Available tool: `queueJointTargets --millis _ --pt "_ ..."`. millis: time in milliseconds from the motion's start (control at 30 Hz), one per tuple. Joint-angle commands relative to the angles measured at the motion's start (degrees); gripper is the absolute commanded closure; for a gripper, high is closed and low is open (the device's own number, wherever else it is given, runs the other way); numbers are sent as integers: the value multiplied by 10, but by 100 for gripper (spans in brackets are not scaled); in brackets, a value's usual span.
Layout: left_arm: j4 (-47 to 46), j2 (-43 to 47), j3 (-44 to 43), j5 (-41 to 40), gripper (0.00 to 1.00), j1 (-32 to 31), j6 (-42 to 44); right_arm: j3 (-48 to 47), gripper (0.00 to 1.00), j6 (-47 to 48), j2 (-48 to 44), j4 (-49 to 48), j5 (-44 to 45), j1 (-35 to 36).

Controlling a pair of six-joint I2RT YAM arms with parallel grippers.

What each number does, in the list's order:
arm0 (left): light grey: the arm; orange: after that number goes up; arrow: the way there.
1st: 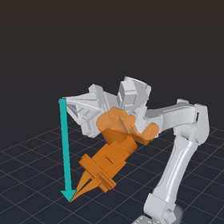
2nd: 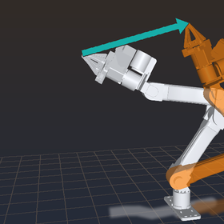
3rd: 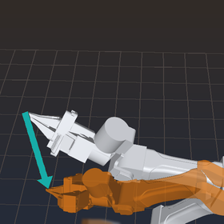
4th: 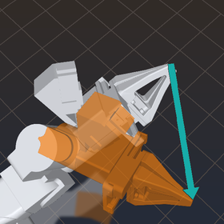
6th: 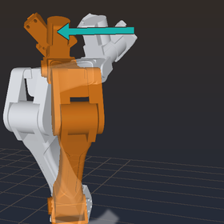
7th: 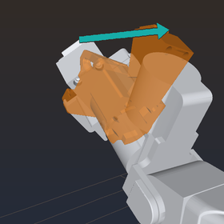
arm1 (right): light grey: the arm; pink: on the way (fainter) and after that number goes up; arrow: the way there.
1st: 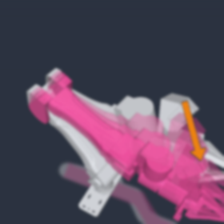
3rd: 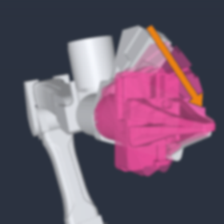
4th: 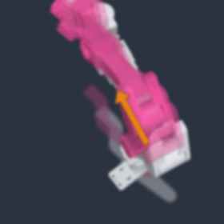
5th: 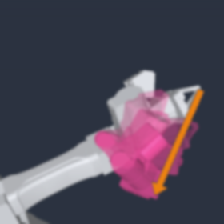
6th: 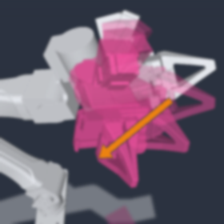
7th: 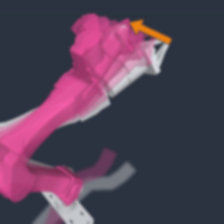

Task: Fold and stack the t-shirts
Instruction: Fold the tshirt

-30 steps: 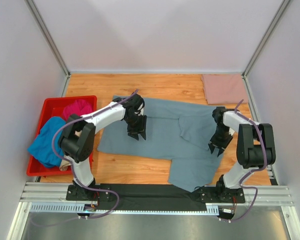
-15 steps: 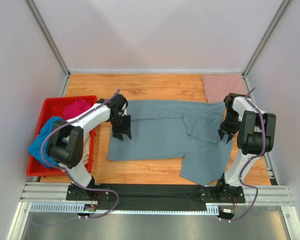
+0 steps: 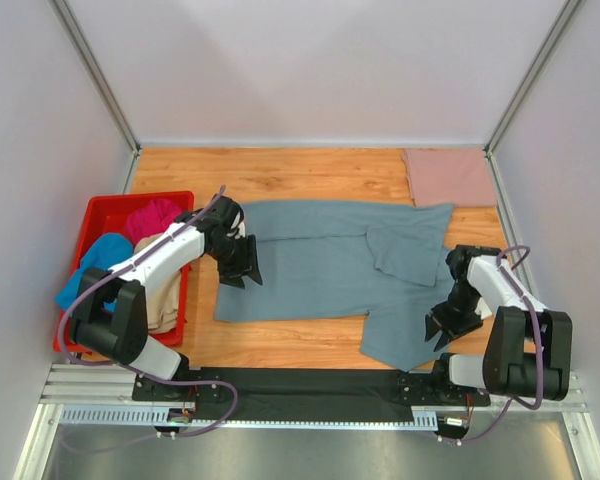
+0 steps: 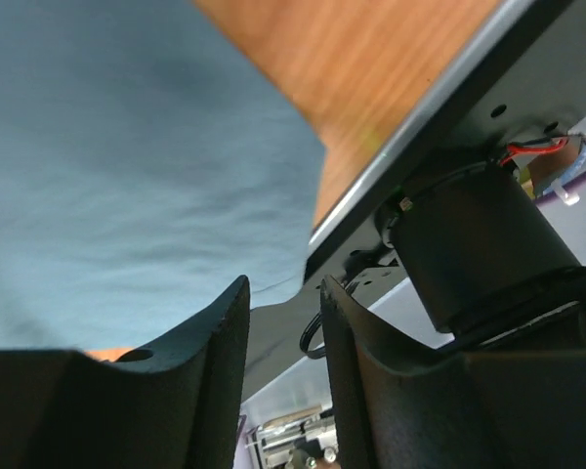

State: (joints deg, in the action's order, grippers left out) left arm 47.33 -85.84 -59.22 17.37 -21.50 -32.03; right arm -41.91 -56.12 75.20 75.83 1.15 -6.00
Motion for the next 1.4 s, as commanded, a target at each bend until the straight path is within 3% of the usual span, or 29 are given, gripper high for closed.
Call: queueJointTargets --millis 0,333,633,733,800,833,867,1000,1367 --pt "-13 1 14 30 42 7 -8 41 62 -66 -24 -18 -30 13" --pt "-15 37 86 -19 37 56 -63 88 56 -109 -48 -35 21 36" --pt "-55 54 140 -40 36 83 -110 129 53 -118 -65 -144 42 36" --pt "-61 56 152 -53 36 90 -116 113 57 -116 -56 -154 61 36" --pt "-62 61 159 -66 37 92 -117 110 64 -118 -49 -150 66 36" --pt "-62 63 162 -70 37 93 -120 112 68 -117 -49 -150 65 36" --pt "-63 71 163 -71 37 94 -122 113 80 -116 -52 -149 63 36" --pt "-43 94 166 -90 39 94 -126 125 98 -116 -87 -144 52 36" --pt "-16 118 199 -117 43 93 -155 118 100 -105 -138 -115 10 37"
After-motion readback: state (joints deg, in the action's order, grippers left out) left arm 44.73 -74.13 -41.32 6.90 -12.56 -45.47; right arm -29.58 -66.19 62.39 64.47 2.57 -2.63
